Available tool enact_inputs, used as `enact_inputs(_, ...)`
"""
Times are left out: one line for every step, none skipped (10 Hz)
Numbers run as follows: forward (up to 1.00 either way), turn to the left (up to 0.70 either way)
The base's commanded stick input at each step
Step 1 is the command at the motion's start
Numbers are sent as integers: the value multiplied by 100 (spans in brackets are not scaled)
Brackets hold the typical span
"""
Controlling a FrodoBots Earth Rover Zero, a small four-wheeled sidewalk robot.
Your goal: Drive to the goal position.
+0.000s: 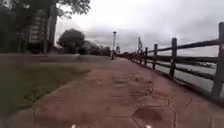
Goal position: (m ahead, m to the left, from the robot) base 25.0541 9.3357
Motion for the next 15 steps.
enact_inputs(84, -5)
enact_inputs(84, -33)
enact_inputs(84, -33)
enact_inputs(84, -33)
enact_inputs(84, -33)
enact_inputs(84, -33)
enact_inputs(84, -33)
enact_inputs(84, -33)
enact_inputs(84, -33)
enact_inputs(84, -23)
enact_inputs(84, -6)
enact_inputs(84, 0)
enact_inputs(84, 0)
enact_inputs(84, 0)
enact_inputs(84, 0)
